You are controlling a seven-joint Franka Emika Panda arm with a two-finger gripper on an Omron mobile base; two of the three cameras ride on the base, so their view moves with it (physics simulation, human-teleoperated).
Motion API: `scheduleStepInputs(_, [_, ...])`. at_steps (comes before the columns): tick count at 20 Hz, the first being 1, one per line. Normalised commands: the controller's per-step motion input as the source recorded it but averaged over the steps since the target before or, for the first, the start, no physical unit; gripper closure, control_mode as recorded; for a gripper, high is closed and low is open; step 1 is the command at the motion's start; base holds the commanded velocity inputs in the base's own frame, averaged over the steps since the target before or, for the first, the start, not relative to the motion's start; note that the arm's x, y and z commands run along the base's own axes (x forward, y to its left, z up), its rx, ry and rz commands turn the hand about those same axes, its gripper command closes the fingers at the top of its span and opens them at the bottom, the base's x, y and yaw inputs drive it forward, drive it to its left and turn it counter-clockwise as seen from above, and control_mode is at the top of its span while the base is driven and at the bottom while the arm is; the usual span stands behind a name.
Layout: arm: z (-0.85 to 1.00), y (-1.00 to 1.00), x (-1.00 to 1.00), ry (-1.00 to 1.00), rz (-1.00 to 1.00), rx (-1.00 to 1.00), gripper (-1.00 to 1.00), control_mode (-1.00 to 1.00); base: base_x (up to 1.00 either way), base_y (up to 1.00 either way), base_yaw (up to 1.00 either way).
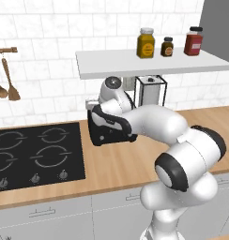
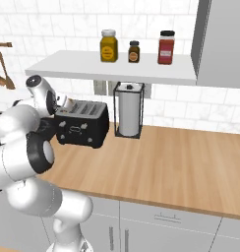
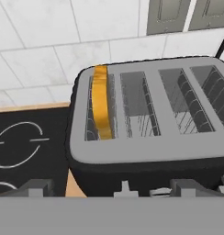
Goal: Start the toaster. Once the lever pops up, take the bread to the plate on the dining counter.
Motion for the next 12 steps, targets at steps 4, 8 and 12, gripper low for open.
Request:
scheduleStepInputs(4, [-0.08, 0.0, 0.13, 0.0, 0.0, 0.0, -1.0, -1.0, 0.0, 0.0, 0.0])
scheduleStepInputs(8, [-0.09, 0.0, 0.15, 0.0, 0.0, 0.0, -1.0, -1.0, 0.0, 0.0, 0.0])
scheduleStepInputs(12, [-0.14, 0.01, 0.14, 0.0, 0.0, 0.0, -1.0, -1.0, 0.0, 0.0, 0.0])
